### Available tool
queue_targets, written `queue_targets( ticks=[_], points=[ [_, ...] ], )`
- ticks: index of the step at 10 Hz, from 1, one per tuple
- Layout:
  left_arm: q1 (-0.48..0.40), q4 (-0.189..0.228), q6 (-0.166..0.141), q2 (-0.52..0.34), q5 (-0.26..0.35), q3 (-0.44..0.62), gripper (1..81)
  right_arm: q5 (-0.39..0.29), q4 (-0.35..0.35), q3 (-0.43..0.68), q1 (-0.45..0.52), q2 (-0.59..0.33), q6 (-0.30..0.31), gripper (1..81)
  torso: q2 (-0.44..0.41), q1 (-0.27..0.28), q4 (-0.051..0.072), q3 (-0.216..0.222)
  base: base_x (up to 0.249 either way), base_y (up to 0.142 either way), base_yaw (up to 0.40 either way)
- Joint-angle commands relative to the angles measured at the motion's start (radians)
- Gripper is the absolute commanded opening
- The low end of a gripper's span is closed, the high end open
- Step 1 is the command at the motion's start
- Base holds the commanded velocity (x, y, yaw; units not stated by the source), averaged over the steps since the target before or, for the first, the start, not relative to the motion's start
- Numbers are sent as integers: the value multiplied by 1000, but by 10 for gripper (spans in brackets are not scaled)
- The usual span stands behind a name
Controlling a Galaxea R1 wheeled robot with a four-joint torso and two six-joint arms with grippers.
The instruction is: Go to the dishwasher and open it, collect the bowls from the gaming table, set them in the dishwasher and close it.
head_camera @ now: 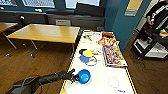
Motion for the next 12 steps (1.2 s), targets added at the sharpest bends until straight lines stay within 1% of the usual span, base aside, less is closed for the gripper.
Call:
queue_targets(
  ticks=[1, 2, 5, 6, 7, 8, 9, 10, 11, 12],
  points=[
    [-101, 75, 2, -13, 102, 56, 10, -74, -11, -1, 11, -22, 4, 10, 0, 0, 0, 0, 0, 0, 0],
    [-123, 85, 2, -37, 101, 113, 10, -77, -11, -4, 12, -21, 4, 10, 0, 0, 0, 0, 0, 0, 0],
    [-224, 87, -4, -165, 96, 340, 10, -90, -13, -1, 14, -21, 4, 10, 0, 0, 0, 0, 0, 0, 0],
    [-246, 107, -2, -218, 98, 423, 10, -91, -15, 2, 12, -22, 4, 10, 0, 0, 0, 0, 0, 0, 0],
    [-252, 135, -4, -287, 93, 506, 10, -93, -15, 4, 11, -24, 3, 10, 0, 0, 0, 0, 0, 0, 0],
    [-252, 156, -2, -372, 90, 595, 10, -108, -15, 5, 9, -29, 4, 10, 0, 0, 0, 0, 0, 0, 0],
    [-249, 185, -1, -467, 92, 687, 10, -113, -16, 4, 6, -30, 4, 10, 0, 0, 0, 0, 0, 0, 0],
    [-238, 210, 2, -585, 90, 798, 10, -113, -16, 5, 6, -33, 4, 10, 0, 0, 0, 0, 0, 0, 0],
    [-194, 230, 12, -689, 82, 865, 10, -123, -16, 7, 5, -35, 4, 10, 0, 1, 0, 0, 0, 0, 0],
    [-131, 276, 22, -769, 35, 900, 10, -136, -15, 2, 6, -35, 4, 10, 0, 1, 0, 0, 0, 0, 0]
  ],
)
